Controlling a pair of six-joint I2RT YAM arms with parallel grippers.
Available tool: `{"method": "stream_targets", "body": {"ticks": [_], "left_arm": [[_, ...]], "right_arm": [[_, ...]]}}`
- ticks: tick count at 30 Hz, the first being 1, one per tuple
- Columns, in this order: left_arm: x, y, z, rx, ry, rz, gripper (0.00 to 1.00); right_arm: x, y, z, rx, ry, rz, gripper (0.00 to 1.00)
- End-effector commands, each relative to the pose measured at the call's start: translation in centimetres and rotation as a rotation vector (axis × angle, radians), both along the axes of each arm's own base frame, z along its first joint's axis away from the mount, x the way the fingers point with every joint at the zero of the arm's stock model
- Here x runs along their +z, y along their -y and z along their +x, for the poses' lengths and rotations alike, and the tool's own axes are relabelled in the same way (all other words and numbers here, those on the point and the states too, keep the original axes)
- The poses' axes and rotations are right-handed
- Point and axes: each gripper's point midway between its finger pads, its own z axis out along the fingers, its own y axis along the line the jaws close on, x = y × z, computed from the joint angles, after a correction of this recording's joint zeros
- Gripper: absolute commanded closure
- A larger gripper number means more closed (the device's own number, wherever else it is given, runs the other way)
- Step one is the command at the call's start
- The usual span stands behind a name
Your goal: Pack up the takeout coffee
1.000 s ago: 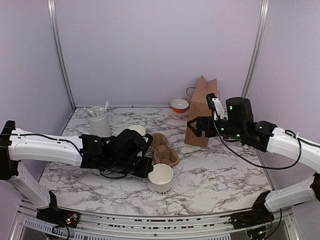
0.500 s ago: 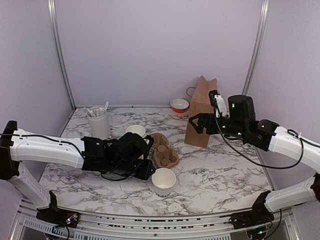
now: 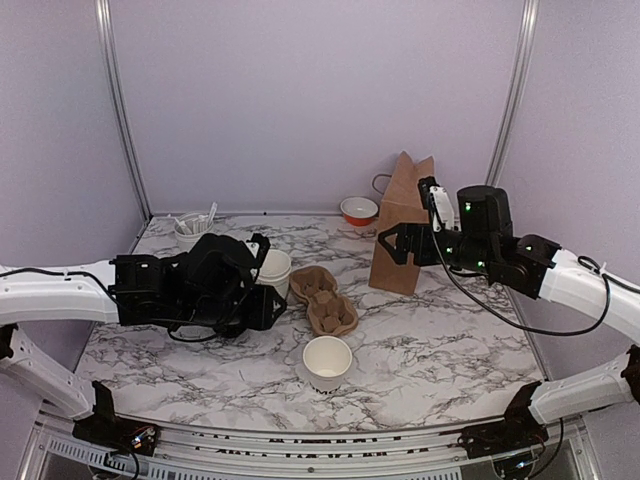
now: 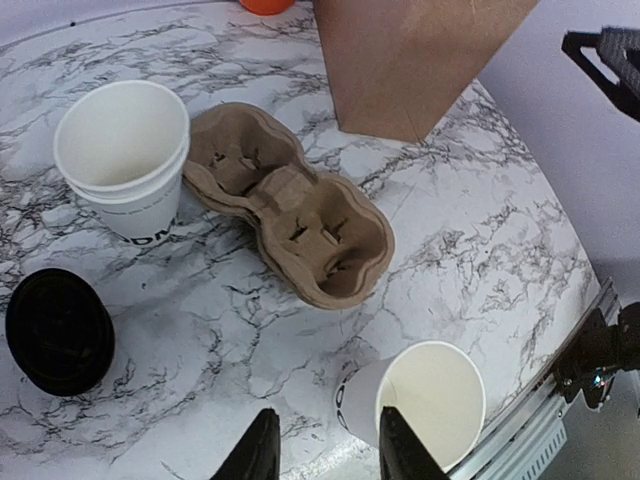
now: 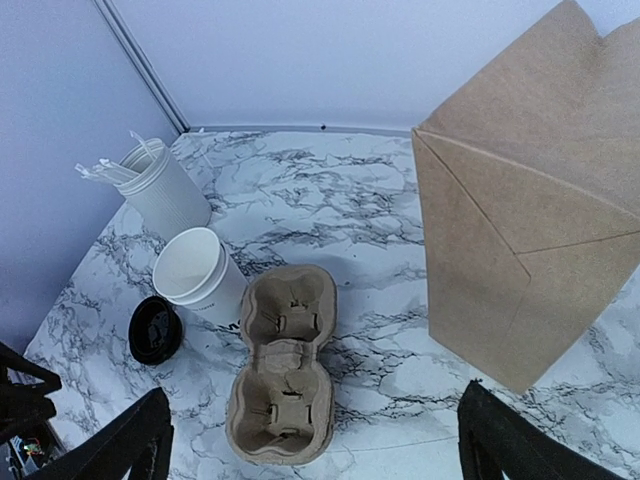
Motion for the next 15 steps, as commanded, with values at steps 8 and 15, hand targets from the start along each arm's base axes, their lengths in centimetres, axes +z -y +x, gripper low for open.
{"method": "stream_targets", "body": {"ticks": [8, 15], "left_arm": [[-4.3, -11.8, 4.1, 0.328, -0.105, 0.096, 0.65], [-7.3, -15.8, 6.3, 0.414, -0.169, 0.151, 0.66]], "right_arm": [[-0.5, -0.8, -0.6, 0.028, -0.045, 0.035, 0.04], [-0.9, -0.5, -0.9, 0.025, -0.052, 0.043, 0.04]]}}
